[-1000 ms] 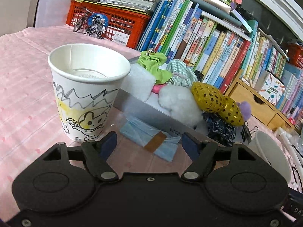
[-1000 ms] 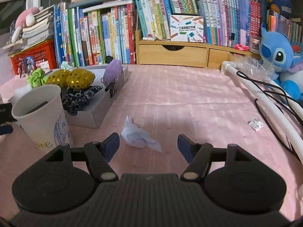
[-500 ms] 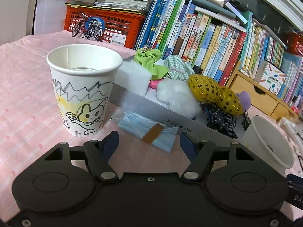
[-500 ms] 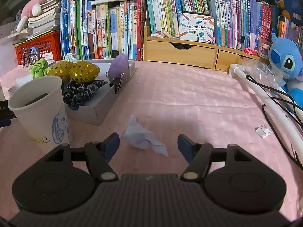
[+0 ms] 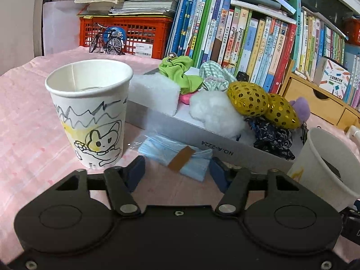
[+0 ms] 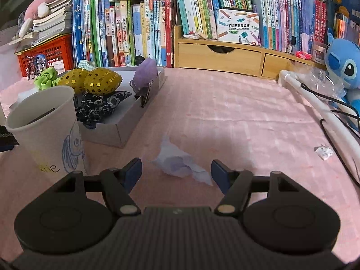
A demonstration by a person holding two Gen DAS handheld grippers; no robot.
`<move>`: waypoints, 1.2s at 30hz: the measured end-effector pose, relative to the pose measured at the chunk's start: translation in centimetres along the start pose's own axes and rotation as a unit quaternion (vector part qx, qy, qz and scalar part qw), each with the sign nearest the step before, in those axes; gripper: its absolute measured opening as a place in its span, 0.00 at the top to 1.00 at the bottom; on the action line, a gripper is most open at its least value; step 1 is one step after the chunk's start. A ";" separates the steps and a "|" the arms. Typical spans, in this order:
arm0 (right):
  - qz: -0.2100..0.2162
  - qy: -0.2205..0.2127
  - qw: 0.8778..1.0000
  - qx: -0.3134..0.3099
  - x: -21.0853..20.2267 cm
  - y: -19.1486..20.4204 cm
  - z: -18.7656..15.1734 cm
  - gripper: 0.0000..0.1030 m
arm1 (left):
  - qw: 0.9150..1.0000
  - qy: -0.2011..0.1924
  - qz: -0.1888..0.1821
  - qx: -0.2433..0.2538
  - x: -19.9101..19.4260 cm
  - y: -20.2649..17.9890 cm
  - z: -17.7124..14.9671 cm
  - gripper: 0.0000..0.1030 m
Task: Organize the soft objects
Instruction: 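Grasp the blue face mask with the left tool while the right tool grasps the white tissue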
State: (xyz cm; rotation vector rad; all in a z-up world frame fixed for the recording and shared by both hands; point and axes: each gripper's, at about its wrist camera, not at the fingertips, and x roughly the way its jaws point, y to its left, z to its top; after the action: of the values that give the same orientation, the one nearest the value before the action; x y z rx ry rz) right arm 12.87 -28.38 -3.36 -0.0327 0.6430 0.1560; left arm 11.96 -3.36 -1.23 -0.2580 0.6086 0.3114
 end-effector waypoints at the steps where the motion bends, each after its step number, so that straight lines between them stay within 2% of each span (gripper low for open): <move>1: 0.001 0.001 1.000 0.000 0.1 0.1 0.0 0.23 | 1.000 0.000 0.000 0.001 0.1 0.0 0.1 0.51; 4: 0.004 0.003 1.000 -0.002 0.3 0.3 0.0 0.24 | 1.000 0.001 -0.002 0.002 0.1 0.0 0.1 0.59; 6: 0.004 0.005 1.000 0.000 0.4 0.4 0.0 0.24 | 1.000 0.001 -0.007 0.003 0.0 0.1 0.1 0.61; 8: 0.006 0.007 1.000 -0.002 0.5 0.6 0.0 0.30 | 1.000 0.004 -0.015 0.004 -0.2 0.3 0.1 0.61; 10: 0.004 0.004 1.000 -0.003 0.3 0.7 0.0 0.47 | 1.000 0.007 -0.026 0.005 -0.5 0.5 0.0 0.63; 15: 0.003 -0.006 1.000 0.004 -0.3 0.6 -0.3 0.70 | 0.998 0.016 -0.060 0.017 -1.9 1.3 -0.7 0.65; 21: 0.005 -0.015 1.000 0.007 -1.5 0.6 -0.6 0.79 | 0.993 0.024 -0.100 0.062 -4.4 2.0 -2.2 0.65; 25: 0.006 -0.025 1.000 0.006 -2.9 0.9 -1.3 0.82 | 0.986 0.024 -0.131 0.100 -6.4 2.4 -3.5 0.65; 29: 0.003 -0.038 0.999 0.001 -4.2 1.4 -2.0 0.83 | 0.976 0.029 -0.169 0.132 -8.0 2.8 -4.3 0.64; 30: 0.005 -0.045 0.999 -0.003 -4.4 1.5 -2.1 0.79 | 0.975 0.030 -0.174 0.134 -8.2 3.0 -4.4 0.64; 31: 0.004 -0.051 0.999 -0.006 -4.6 1.5 -2.1 0.67 | 0.975 0.028 -0.175 0.133 -8.4 3.1 -4.5 0.64; 32: -0.001 -0.053 0.999 -0.007 -4.5 1.5 -2.0 0.60 | 0.976 0.024 -0.172 0.131 -8.6 3.1 -4.5 0.64; 34: -0.009 -0.051 0.999 -0.002 -4.0 1.4 -1.3 0.45 | 0.976 0.016 -0.171 0.133 -8.8 3.3 -4.4 0.57; 36: -0.008 -0.042 0.999 0.006 -3.2 1.2 -0.4 0.38 | 0.977 0.009 -0.168 0.133 -8.9 3.4 -4.3 0.51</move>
State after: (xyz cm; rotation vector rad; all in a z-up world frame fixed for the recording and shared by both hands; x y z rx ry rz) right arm 9.90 -27.65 -1.76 -0.0202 0.5593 0.1376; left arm 1.59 -3.52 0.15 -0.1019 0.6052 -0.0996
